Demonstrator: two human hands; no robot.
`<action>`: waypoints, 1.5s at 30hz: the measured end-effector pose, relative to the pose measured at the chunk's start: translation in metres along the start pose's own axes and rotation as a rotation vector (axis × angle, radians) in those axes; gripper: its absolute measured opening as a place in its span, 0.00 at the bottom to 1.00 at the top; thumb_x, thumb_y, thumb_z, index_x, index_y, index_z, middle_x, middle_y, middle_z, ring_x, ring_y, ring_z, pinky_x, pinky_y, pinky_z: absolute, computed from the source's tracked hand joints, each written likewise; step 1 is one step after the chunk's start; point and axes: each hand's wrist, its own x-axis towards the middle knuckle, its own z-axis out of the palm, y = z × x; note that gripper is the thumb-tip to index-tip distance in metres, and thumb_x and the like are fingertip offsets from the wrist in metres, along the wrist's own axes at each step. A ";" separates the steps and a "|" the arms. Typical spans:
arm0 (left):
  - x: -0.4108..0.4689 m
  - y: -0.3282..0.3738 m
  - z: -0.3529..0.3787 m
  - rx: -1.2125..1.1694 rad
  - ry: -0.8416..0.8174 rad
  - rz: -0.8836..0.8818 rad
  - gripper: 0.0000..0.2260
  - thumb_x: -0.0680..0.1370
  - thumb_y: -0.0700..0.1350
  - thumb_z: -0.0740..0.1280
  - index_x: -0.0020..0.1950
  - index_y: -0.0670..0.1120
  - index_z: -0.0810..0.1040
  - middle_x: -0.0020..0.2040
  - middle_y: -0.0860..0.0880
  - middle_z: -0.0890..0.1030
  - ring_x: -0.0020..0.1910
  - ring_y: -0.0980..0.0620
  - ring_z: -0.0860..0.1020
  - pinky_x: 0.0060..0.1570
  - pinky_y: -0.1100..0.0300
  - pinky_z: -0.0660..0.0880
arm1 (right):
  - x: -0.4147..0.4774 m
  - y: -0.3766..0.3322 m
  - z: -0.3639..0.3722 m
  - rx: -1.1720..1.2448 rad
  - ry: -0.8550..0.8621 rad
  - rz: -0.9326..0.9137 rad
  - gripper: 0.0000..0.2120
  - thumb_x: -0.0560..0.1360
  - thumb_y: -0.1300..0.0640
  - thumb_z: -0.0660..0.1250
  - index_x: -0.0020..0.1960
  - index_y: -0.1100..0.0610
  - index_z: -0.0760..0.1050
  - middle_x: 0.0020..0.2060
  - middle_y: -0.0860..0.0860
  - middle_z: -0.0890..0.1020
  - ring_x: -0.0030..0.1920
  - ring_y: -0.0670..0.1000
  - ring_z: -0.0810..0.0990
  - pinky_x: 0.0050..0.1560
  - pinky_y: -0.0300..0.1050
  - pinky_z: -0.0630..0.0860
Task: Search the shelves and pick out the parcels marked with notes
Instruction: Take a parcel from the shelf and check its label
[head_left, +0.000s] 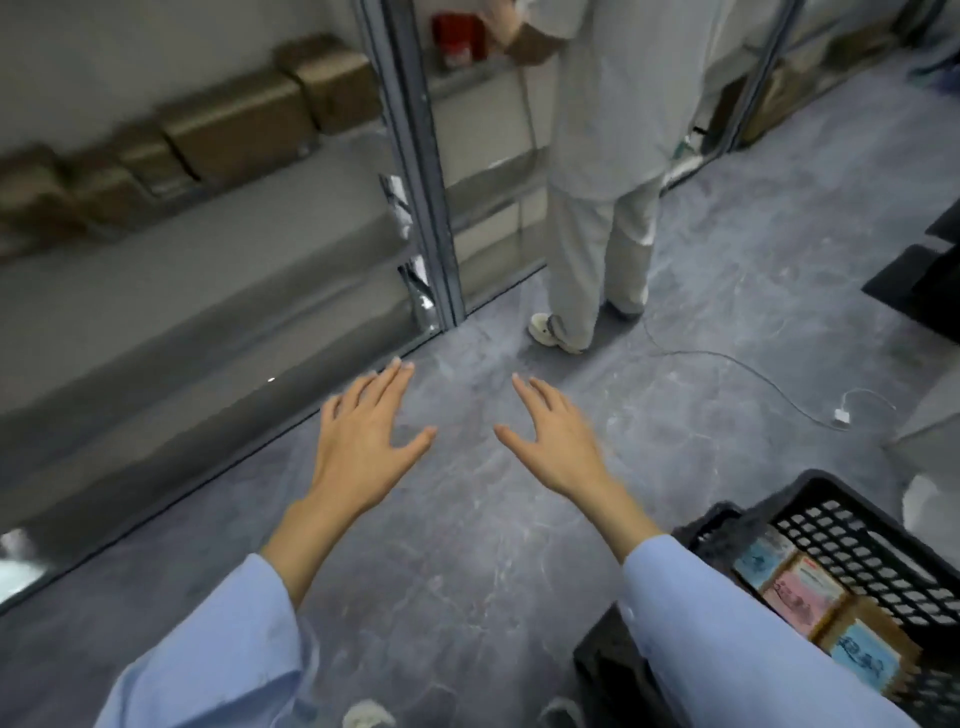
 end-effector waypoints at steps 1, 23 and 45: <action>-0.005 -0.022 -0.017 0.002 0.030 -0.041 0.39 0.70 0.71 0.45 0.79 0.56 0.55 0.79 0.56 0.56 0.76 0.51 0.58 0.71 0.51 0.53 | 0.011 -0.029 0.001 -0.014 -0.010 -0.051 0.34 0.79 0.38 0.58 0.80 0.47 0.51 0.78 0.51 0.57 0.77 0.53 0.54 0.73 0.51 0.59; -0.109 -0.409 -0.321 0.207 0.448 -0.530 0.34 0.78 0.65 0.59 0.80 0.55 0.54 0.80 0.55 0.54 0.76 0.51 0.57 0.70 0.51 0.56 | 0.120 -0.567 0.049 -0.160 0.002 -0.726 0.35 0.78 0.38 0.61 0.79 0.41 0.49 0.77 0.48 0.60 0.76 0.55 0.58 0.68 0.55 0.67; 0.041 -0.581 -0.446 0.293 0.658 -0.631 0.34 0.78 0.65 0.59 0.80 0.54 0.53 0.80 0.54 0.53 0.77 0.51 0.55 0.74 0.50 0.52 | 0.343 -0.783 0.039 -0.222 0.146 -0.975 0.35 0.78 0.38 0.61 0.80 0.43 0.49 0.78 0.48 0.59 0.76 0.55 0.59 0.68 0.55 0.68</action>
